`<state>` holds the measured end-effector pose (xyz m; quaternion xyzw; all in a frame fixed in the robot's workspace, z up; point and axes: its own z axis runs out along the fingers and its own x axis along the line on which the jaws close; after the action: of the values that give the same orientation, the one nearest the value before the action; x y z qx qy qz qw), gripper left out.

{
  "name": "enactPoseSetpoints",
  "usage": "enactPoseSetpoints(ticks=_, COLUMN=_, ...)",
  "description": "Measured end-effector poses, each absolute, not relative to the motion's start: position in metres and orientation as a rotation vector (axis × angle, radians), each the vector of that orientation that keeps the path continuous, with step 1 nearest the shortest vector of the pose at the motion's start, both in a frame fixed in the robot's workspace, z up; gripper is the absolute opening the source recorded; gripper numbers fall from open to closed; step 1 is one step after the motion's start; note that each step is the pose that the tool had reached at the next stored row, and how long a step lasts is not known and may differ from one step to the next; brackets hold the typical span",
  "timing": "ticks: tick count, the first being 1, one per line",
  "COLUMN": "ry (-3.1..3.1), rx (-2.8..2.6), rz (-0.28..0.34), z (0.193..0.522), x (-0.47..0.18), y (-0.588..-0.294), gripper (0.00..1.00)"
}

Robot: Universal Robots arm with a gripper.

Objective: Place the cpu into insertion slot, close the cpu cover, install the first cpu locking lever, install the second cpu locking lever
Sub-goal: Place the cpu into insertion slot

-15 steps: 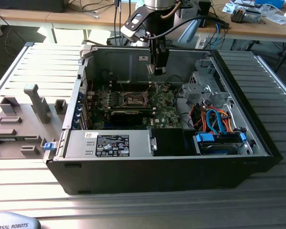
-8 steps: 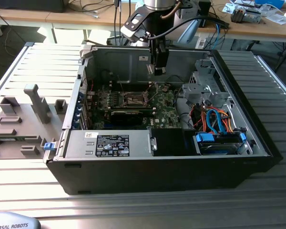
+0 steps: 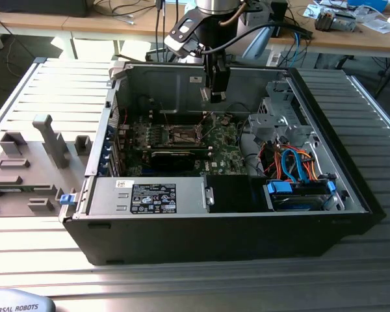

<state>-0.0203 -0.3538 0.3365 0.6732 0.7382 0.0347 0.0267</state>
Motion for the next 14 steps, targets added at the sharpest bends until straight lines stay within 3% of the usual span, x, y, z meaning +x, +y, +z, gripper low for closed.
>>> enactPoseSetpoints(ticks=14, ry=2.267, rx=2.094, rz=0.107, z=0.3357, x=-0.0203, y=-0.3538, gripper=0.54)
